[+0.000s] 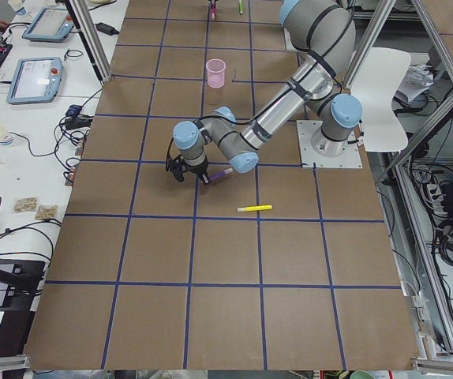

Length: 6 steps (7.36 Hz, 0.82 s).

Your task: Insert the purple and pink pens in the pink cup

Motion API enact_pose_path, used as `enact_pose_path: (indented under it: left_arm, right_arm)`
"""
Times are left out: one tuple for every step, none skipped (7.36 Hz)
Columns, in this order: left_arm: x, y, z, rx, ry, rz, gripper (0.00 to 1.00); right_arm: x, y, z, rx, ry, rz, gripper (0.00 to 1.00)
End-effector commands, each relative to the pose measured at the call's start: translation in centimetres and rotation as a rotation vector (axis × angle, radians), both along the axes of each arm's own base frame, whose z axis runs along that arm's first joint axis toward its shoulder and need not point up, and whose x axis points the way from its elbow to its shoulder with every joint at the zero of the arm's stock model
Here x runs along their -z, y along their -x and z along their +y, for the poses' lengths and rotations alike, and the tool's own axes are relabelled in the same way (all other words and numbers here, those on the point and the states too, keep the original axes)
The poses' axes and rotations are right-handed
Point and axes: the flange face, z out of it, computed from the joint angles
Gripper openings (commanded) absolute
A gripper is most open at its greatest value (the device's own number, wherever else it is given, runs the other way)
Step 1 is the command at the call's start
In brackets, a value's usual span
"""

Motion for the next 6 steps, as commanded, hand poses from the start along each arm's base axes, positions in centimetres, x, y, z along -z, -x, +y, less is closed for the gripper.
enact_pose_path:
  left_arm:
    - [-4.8, -0.4, -1.0, 0.011, 0.019, -0.036, 0.0]
    - [-5.9, -0.4, -1.3, 0.014, 0.024, -0.041, 0.0]
    - [-5.8, -0.6, -1.2, 0.011, 0.022, -0.04, 0.0]
    - [-5.8, -0.5, -1.2, 0.011, 0.021, -0.038, 0.0]
    - [-5.7, -0.6, -1.2, 0.011, 0.02, -0.037, 0.0]
    - [-5.5, -0.6, -1.1, 0.009, 0.018, -0.035, 0.0]
  right_arm:
    - [-5.7, -1.6, -0.1, 0.031, 0.012, 0.036, 0.02]
    - [-10.1, -5.0, -0.6, 0.059, -0.012, 0.061, 0.02]
    - [-13.8, -9.3, -1.8, 0.054, -0.006, 0.1, 0.02]
    - [-17.1, -14.8, -2.8, -0.008, 0.015, 0.149, 0.03]
    - [-19.5, -20.5, -3.3, -0.067, 0.003, 0.221, 0.03]
    - [-22.0, -26.6, -3.3, -0.067, -0.015, 0.277, 0.04]
